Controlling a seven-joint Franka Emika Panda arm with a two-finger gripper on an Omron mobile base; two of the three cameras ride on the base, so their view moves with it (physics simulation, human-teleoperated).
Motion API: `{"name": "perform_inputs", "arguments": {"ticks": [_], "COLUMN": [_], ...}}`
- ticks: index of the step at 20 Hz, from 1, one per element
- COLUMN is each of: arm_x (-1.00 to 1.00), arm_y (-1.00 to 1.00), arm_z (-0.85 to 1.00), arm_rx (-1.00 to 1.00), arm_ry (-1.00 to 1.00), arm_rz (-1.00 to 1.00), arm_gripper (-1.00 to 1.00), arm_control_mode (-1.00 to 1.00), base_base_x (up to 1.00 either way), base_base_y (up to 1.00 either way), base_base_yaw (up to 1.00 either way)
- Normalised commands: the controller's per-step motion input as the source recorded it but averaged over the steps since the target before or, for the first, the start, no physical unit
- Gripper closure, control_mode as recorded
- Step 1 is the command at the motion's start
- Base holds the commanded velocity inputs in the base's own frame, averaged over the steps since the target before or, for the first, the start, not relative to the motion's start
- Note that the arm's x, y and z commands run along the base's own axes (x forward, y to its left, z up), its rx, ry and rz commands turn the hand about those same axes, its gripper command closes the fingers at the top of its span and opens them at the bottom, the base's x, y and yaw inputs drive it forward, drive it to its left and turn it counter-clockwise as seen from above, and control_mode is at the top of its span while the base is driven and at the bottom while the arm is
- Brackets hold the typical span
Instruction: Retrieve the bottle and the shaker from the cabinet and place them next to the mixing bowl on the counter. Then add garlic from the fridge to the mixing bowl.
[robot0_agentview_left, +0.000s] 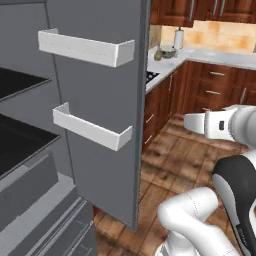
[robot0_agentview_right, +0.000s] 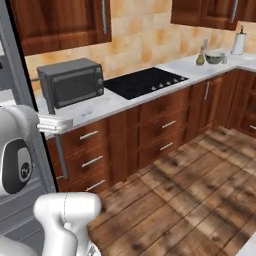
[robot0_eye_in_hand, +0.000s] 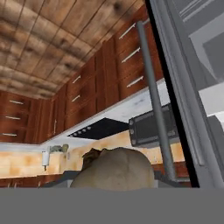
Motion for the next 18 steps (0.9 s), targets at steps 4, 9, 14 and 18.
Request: {"name": "perform_inputs", "arguments": {"ticks": [4,9,14,18], "arm_x": [0.00,0.00,0.00,0.00], "arm_y": [0.00,0.00,0.00,0.00], "arm_z": [0.00,0.00,0.00,0.00], "arm_rx": [0.00,0.00,0.00,0.00], "arm_ry": [0.00,0.00,0.00,0.00], "arm_rz": [0.00,0.00,0.00,0.00], "arm_gripper": [1.00,1.00,1.00,1.00], "arm_control_mode": [1.00,1.00,1.00,1.00], "base_base_x": [-0.78,-0.56,0.06,0.48], "base_base_y": [-0.43,-0.25,0.04,0.21], "base_base_yaw": [-0.53,-0.50,-0.36,-0.33]}}
